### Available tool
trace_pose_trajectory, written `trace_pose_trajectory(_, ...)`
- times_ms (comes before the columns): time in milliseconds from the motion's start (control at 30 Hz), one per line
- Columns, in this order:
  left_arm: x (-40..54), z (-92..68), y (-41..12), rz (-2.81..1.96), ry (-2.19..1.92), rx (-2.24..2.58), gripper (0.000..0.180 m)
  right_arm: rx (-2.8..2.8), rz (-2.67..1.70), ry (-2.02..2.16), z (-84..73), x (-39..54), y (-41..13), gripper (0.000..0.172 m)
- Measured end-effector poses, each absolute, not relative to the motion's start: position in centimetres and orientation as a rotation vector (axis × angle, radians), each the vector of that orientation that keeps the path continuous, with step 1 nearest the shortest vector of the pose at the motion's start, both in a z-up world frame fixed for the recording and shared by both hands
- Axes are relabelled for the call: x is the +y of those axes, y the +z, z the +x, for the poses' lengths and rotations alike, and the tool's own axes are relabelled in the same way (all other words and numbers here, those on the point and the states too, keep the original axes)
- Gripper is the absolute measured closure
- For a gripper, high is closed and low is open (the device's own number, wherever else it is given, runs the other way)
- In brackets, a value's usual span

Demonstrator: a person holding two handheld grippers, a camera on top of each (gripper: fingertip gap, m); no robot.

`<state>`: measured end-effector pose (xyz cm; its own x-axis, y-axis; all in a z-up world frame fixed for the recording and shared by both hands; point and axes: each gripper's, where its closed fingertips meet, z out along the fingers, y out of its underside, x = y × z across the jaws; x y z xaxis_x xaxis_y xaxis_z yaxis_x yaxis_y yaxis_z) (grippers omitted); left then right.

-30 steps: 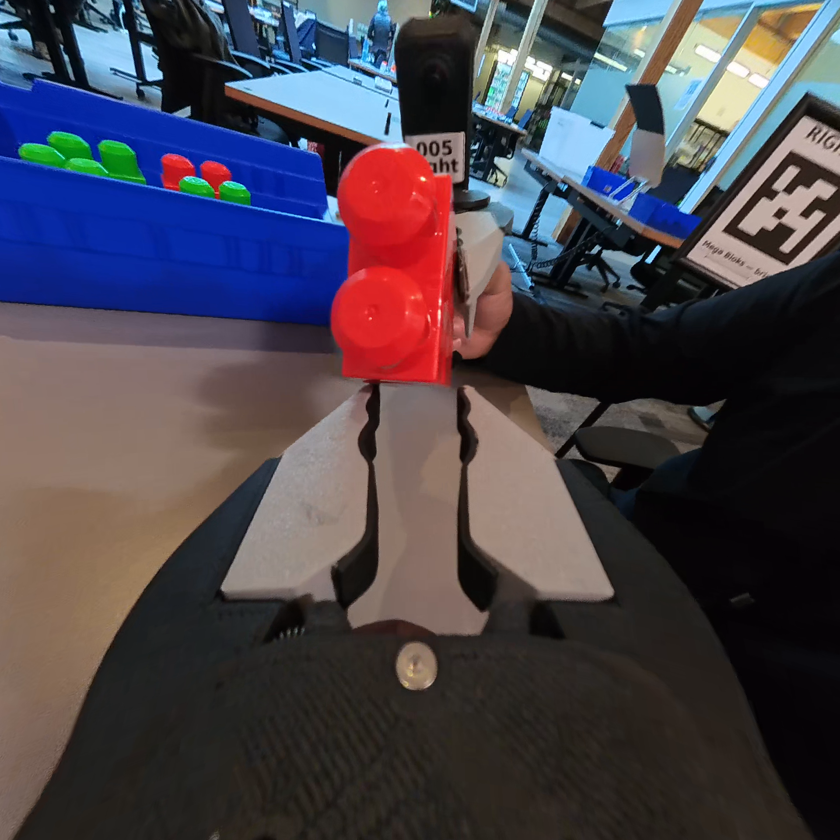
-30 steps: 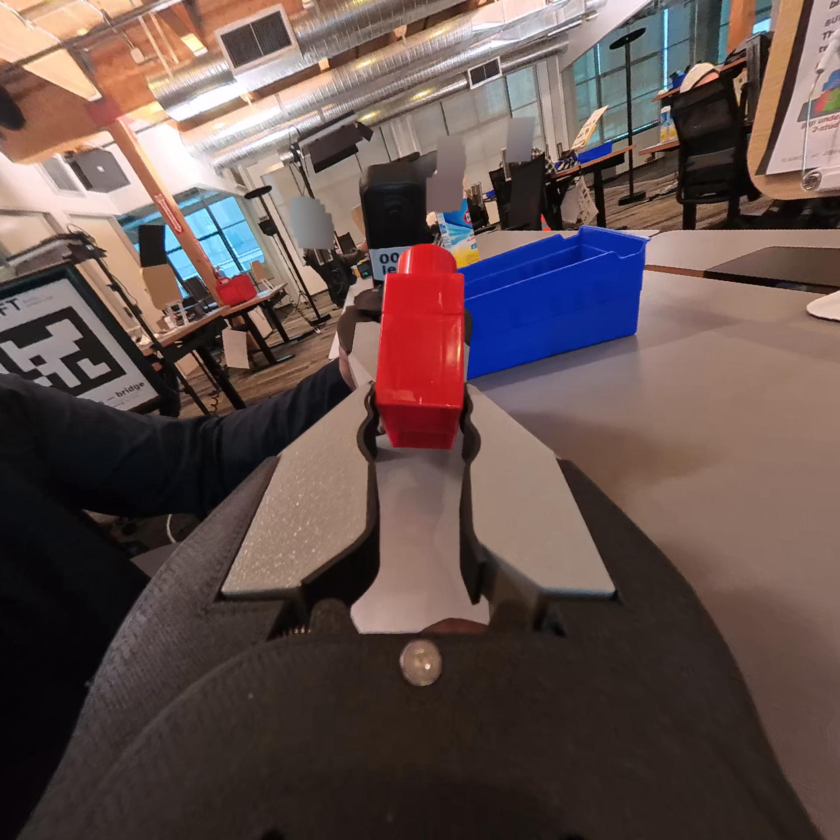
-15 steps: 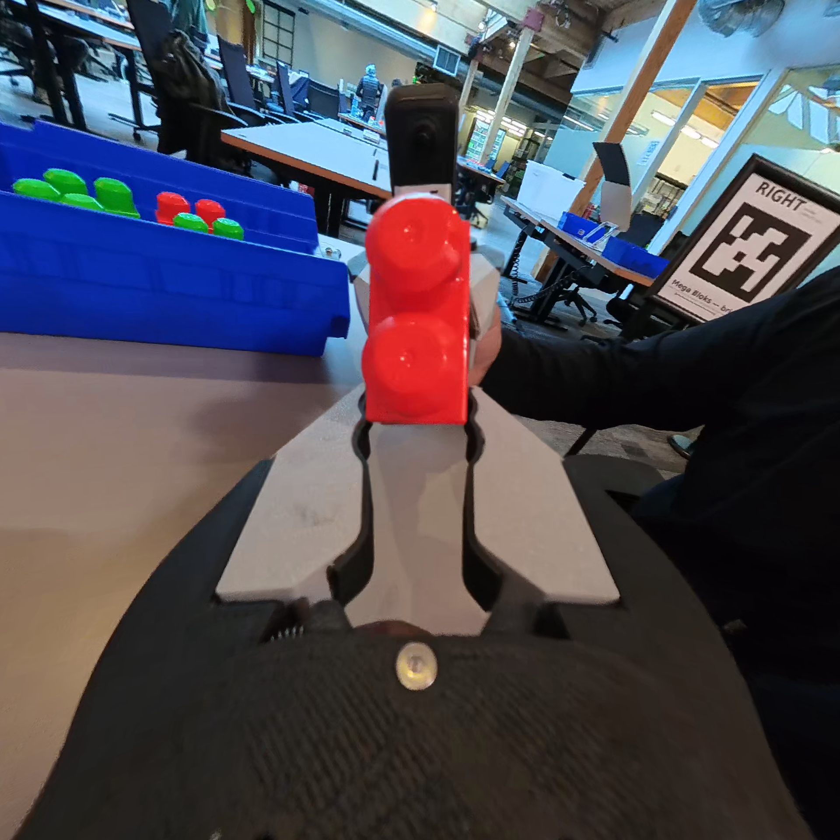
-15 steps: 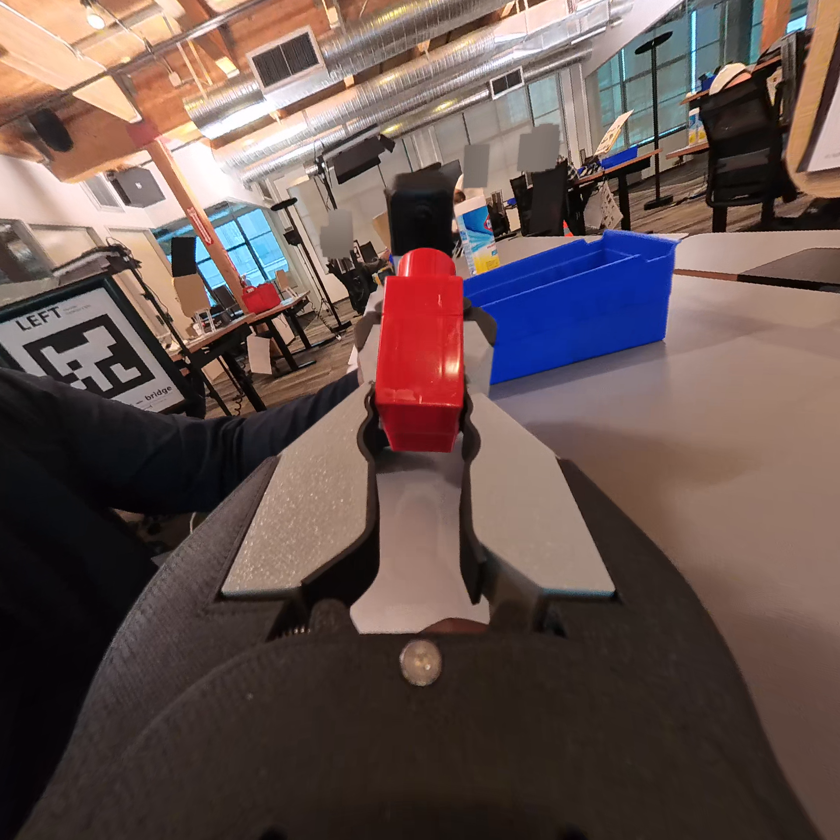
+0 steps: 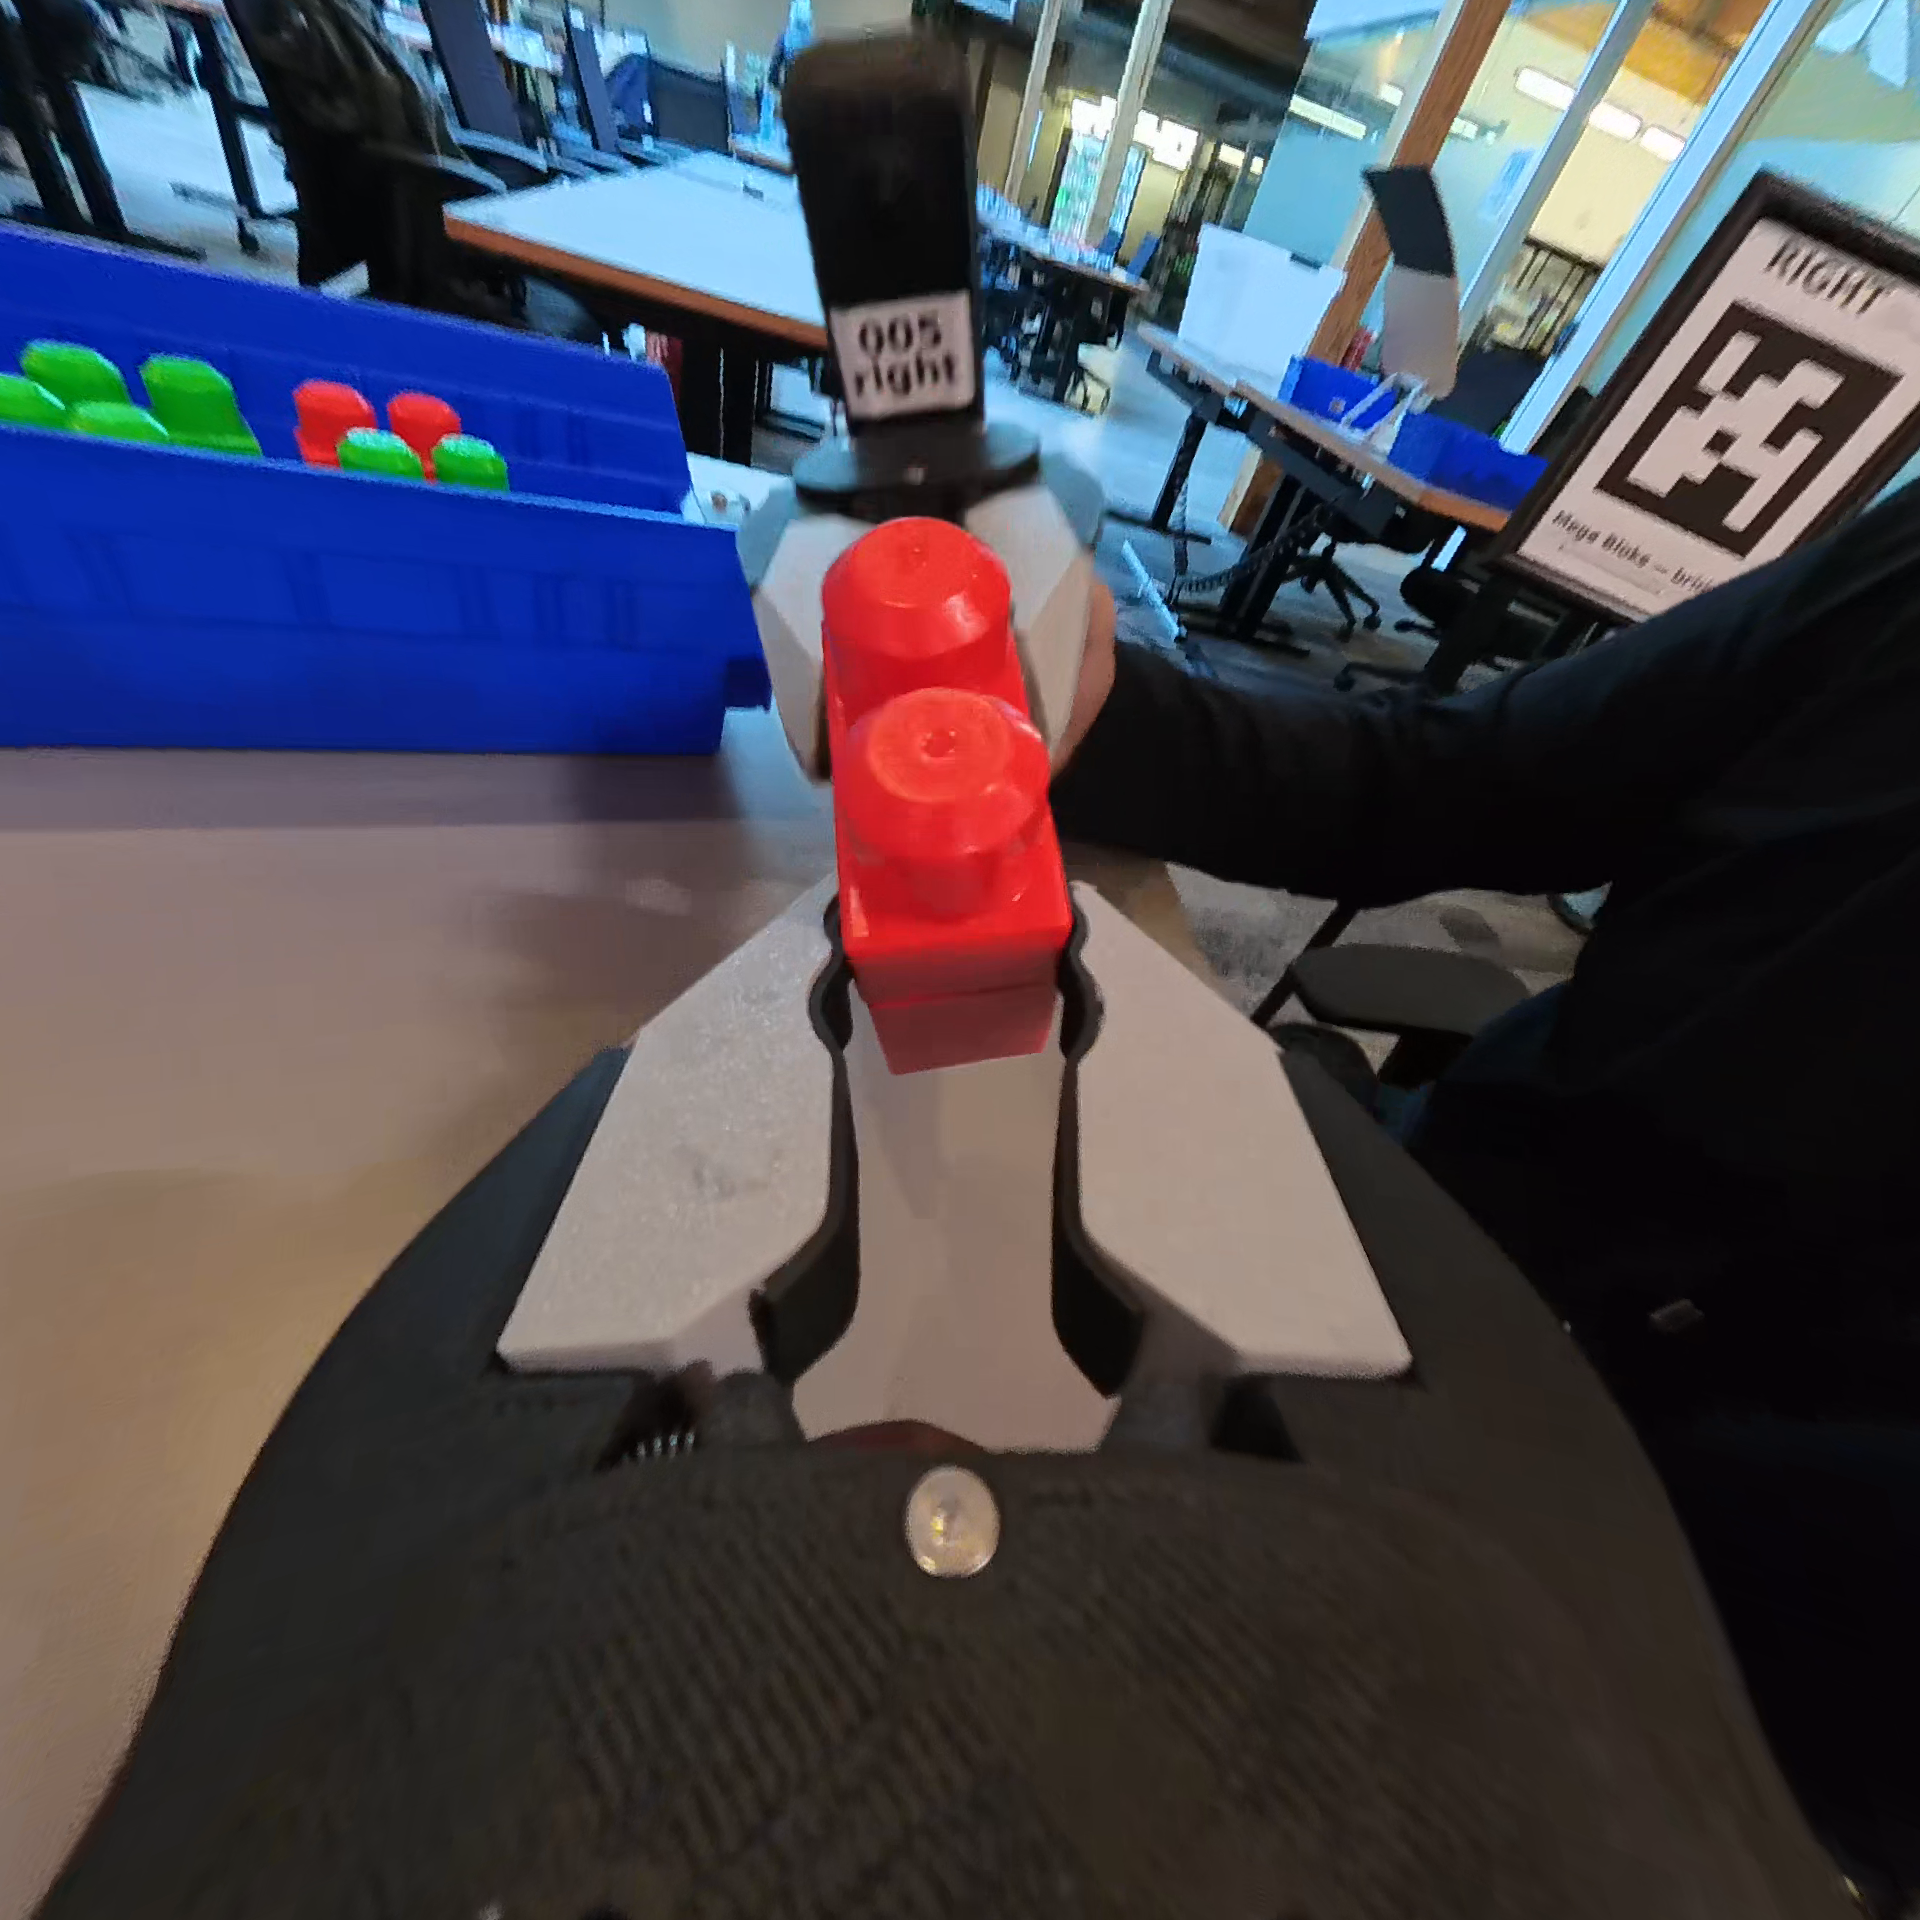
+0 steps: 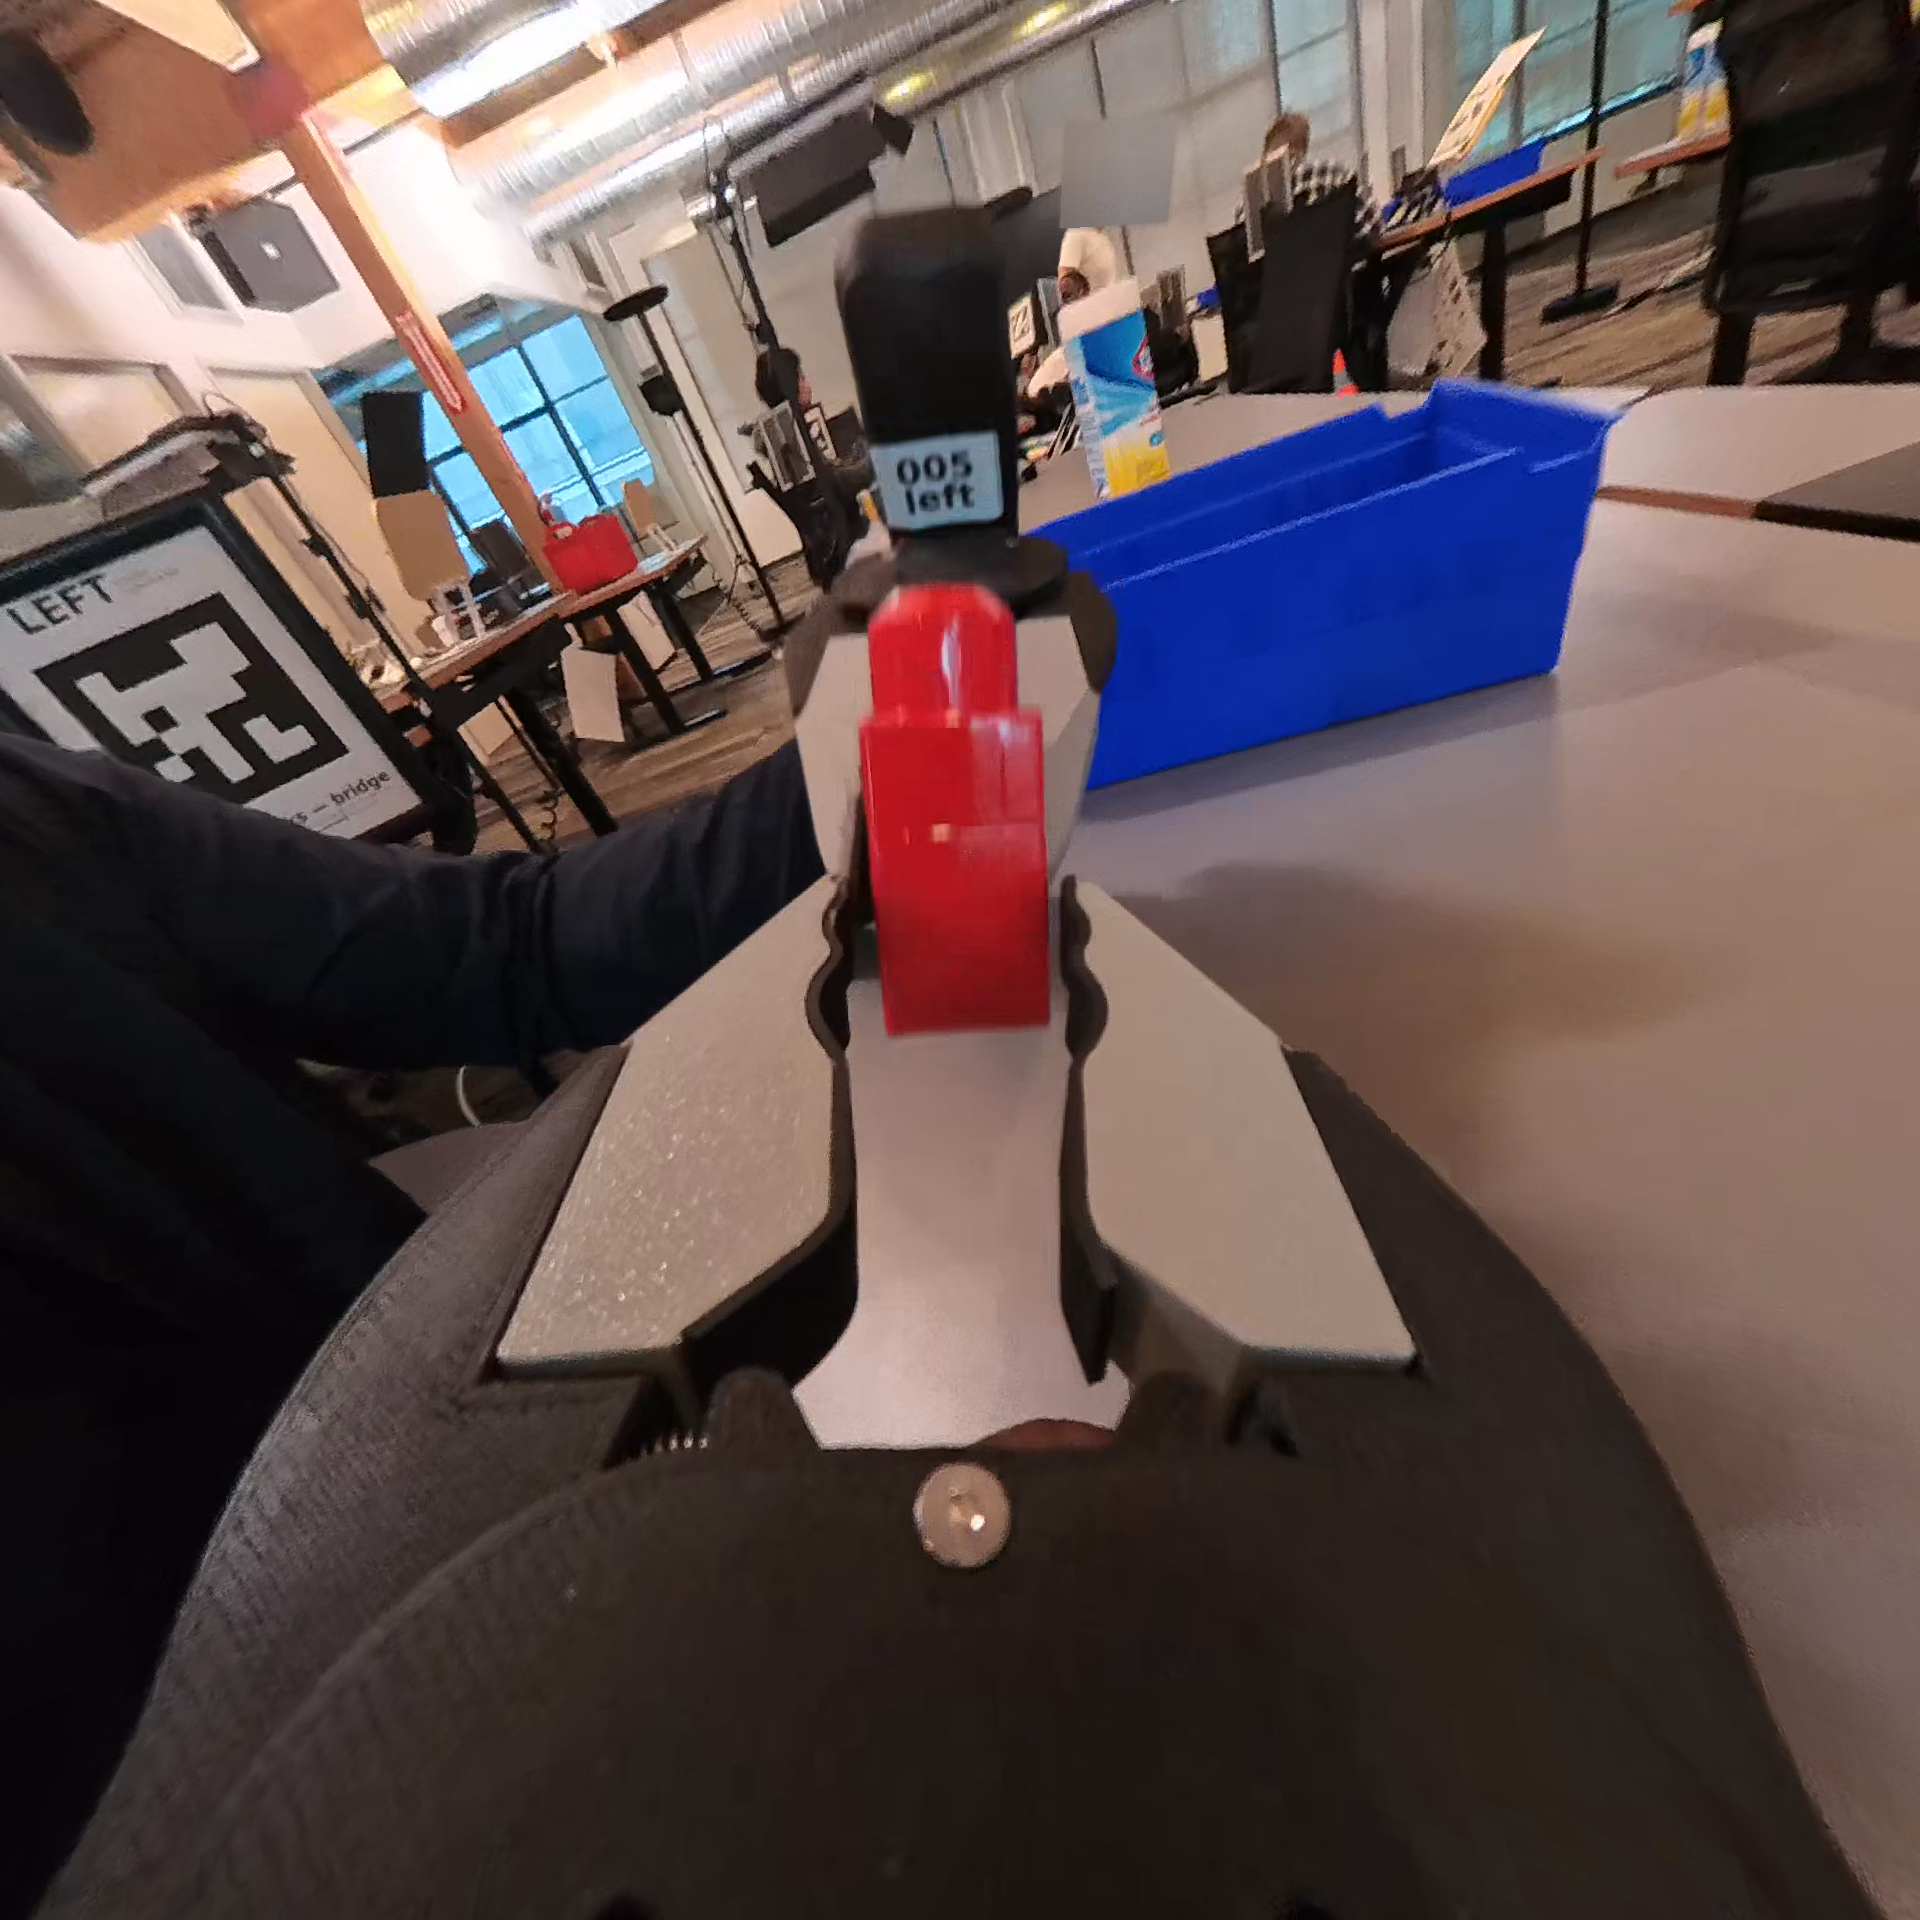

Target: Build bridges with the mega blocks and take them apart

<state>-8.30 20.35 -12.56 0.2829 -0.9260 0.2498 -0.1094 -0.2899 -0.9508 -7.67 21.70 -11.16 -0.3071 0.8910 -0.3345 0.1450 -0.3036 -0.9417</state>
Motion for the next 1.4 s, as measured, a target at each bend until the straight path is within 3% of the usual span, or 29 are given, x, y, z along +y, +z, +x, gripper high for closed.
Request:
trace_pose_trajectory(267,20.0,-6.7,-16.2,-1.77,-1.029,1.101,0.145,-1.427,-1.378,1.647,-8.1,20.9,-12.1,0.131)
trace_pose_trajectory(700,20.6,-7.1,-16.6,-1.814,-1.077,1.047,0.145,-1.536,-1.446,1.432,-8.7,20.7,-14.5,0.139)
trace_pose_trajectory(867,21.8,-8.2,-15.8,-1.807,-1.03,0.961,0.132,-1.424,-1.416,1.384,-7.0,22.1,-12.0,0.139)
trace_pose_trajectory(1100,23.3,-9.3,-16.2,-1.868,-1.003,0.851,0.135,-1.065,-1.533,0.977,4.1,33.9,-5.9,0.139)
trace_pose_trajectory(1400,23.6,-9.0,-16.7,-1.883,-0.964,0.856,0.138,-0.775,-1.927,0.361,15.2,46.7,-14.4,0.138)
